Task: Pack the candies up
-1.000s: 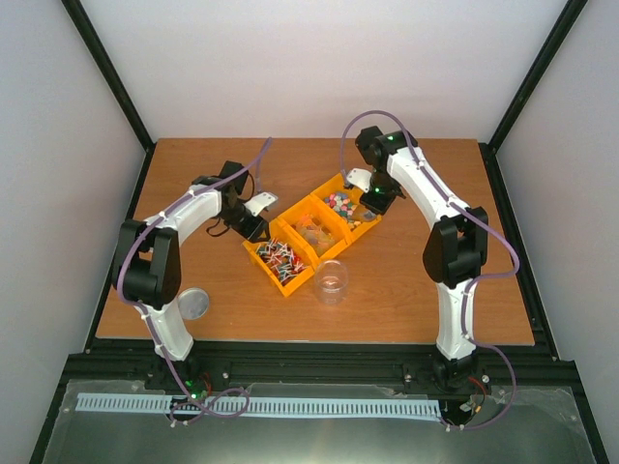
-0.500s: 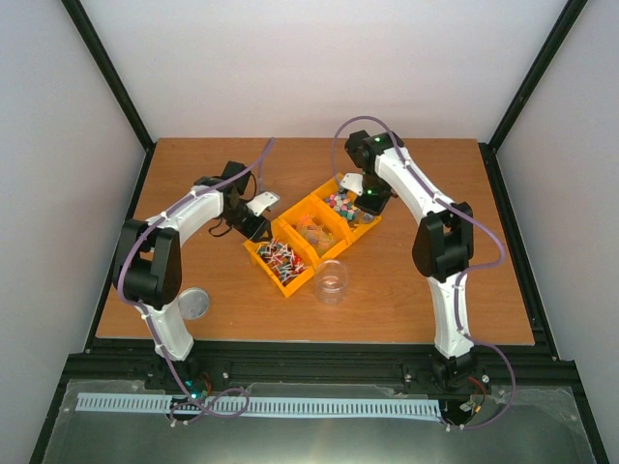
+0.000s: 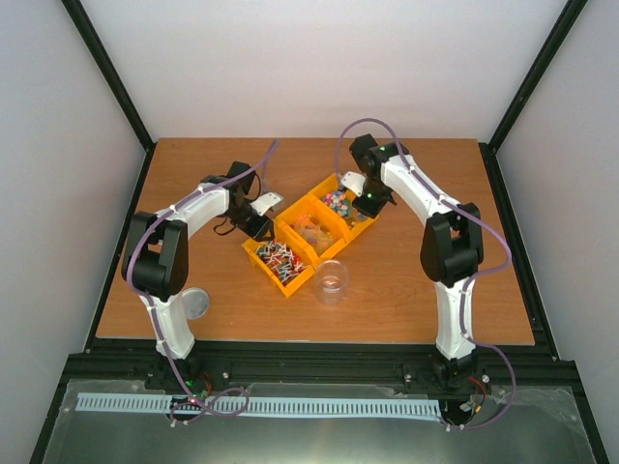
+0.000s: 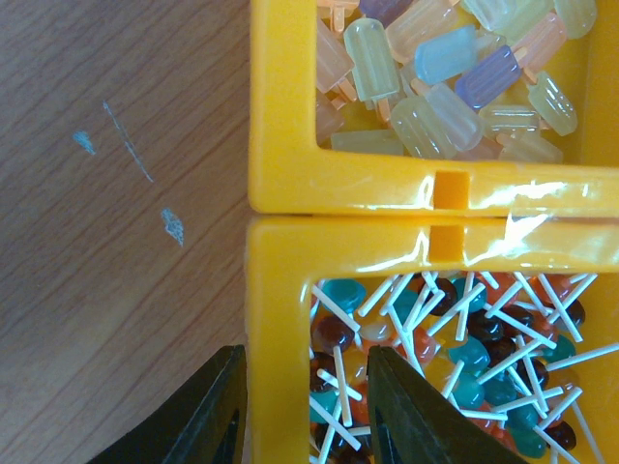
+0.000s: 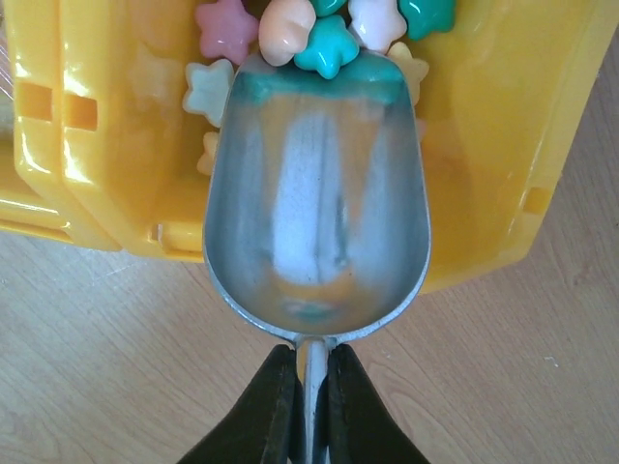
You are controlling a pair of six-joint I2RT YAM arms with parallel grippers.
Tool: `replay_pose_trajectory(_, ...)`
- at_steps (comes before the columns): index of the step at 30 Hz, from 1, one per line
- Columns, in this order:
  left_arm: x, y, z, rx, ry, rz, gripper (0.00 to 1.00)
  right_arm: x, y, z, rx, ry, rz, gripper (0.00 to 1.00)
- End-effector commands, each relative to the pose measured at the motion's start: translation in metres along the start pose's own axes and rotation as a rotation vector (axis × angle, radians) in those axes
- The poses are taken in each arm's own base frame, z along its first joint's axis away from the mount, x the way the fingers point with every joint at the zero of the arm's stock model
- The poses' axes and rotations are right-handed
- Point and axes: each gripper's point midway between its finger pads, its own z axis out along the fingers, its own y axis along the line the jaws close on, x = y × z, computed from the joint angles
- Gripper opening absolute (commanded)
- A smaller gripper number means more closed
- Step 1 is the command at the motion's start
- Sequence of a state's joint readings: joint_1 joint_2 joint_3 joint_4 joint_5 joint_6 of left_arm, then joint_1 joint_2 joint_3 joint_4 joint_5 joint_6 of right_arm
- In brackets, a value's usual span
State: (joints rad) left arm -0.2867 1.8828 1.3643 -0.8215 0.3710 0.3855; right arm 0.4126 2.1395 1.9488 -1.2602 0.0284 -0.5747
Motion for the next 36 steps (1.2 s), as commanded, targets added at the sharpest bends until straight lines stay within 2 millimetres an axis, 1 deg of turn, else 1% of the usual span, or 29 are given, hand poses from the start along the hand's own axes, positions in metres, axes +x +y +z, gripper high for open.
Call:
replay_pose_trajectory(1,-0.015,0.003,-0.004,-0.002,-0.024,0.032,0.36,-0.015,0.016,0.030,-0.051,-0.119,0.024,0.03)
replay_pose_trajectory(6,-0.017,0.007,-0.003,-0.002,-0.015,0.026,0.36,-0.021,0.020,0.039,-0.051,-0.221,0.045,0.03)
replay_pose_trajectory(11,-0.021,0.011,-0.005,0.000,-0.022,0.033,0.35,-0.035,0.019,0.034,-0.073,-0.316,0.039,0.03)
replay_pose_trajectory(13,-0.022,0.012,-0.005,0.000,-0.024,0.038,0.35,-0.038,0.017,0.037,-0.068,-0.355,0.031,0.03)
replay_pose_trajectory(16,-0.022,0.016,-0.004,-0.007,-0.011,0.026,0.35,-0.035,0.014,0.048,-0.061,-0.385,0.044,0.03)
replay_pose_trajectory(17,-0.022,0.017,-0.004,-0.006,-0.010,0.020,0.35,-0.032,0.010,0.049,-0.061,-0.398,0.056,0.03)
replay_pose_trajectory(18,-0.024,0.019,-0.006,-0.008,-0.015,0.012,0.36,-0.028,0.012,0.054,-0.076,-0.411,0.068,0.03)
replay_pose_trajectory(19,-0.024,0.022,-0.007,-0.009,-0.018,0.001,0.36,-0.025,0.010,0.053,-0.076,-0.435,0.083,0.03)
replay_pose_trajectory(23,-0.024,0.030,-0.013,-0.012,-0.019,-0.030,0.38,-0.017,0.002,0.039,-0.067,-0.559,0.107,0.03)
replay_pose_trajectory(28,-0.024,0.036,-0.018,-0.016,-0.018,-0.042,0.44,-0.012,0.003,0.018,-0.076,-0.695,0.081,0.03)
replay_pose_trajectory(33,-0.028,0.038,-0.027,-0.015,-0.021,-0.043,0.53,-0.009,0.009,0.014,-0.079,-0.716,0.078,0.03)
replay_pose_trajectory(34,-0.029,0.038,-0.029,-0.015,-0.023,-0.042,0.54,-0.002,0.000,0.014,-0.069,-0.716,0.102,0.03)
replay_pose_trajectory(36,-0.030,0.037,-0.033,-0.015,-0.028,-0.043,0.57,0.004,-0.002,0.011,-0.065,-0.726,0.109,0.03)
